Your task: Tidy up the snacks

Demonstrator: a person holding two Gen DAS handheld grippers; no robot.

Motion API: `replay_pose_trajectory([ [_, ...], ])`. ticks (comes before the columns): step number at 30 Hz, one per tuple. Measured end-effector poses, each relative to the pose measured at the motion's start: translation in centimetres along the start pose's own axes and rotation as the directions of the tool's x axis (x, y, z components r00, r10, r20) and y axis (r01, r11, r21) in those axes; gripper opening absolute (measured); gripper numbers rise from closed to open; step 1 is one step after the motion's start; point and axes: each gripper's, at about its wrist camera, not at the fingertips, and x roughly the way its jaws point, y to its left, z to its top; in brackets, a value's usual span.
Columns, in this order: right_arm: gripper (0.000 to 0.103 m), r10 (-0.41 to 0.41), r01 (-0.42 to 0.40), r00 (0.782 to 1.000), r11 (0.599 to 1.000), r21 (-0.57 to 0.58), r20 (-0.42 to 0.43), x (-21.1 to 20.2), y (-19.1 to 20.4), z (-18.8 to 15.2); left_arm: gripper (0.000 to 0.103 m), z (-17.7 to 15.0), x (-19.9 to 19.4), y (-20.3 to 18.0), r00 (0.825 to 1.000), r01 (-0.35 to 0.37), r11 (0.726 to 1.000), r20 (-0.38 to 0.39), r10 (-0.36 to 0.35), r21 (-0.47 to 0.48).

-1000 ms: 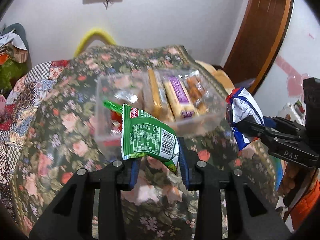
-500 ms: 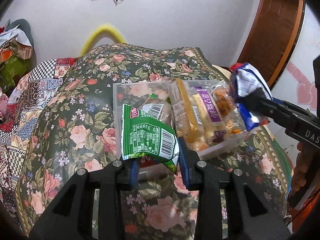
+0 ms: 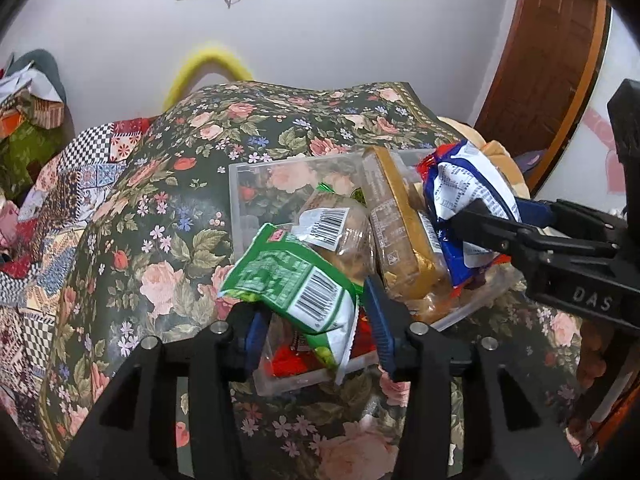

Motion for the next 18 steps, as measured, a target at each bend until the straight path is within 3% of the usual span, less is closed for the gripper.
replay_pose_trajectory([
  [2,0.064,-0.014,0.014,1.0,1.0,-0.001,0.004,-0.3,-0.2,0.1,0.051,0.0,-0.2,-0.4,1.0,-0.022,1.0,0.003,0.022,0.014],
  [5,0.071,-0.029,0.029,0.999,1.0,0.0,0.027,-1.3,-0.5,0.2,0.06,0.1,-0.8,-0.6,1.0,-0.023,1.0,0.014,0.022,0.019],
  [12,0.073,-0.031,0.029,0.996,0.999,0.026,0.084,-4.8,-1.1,0.5,0.063,0.6,-4.7,-1.1,0.997,-0.029,1.0,0.076,0.028,0.013],
  [18,0.073,-0.024,0.019,0.984,0.999,0.03,0.174,-10.3,-0.5,0.9,0.063,1.3,-11.4,-2.5,0.98,-0.034,0.999,0.197,0.03,0.017],
])
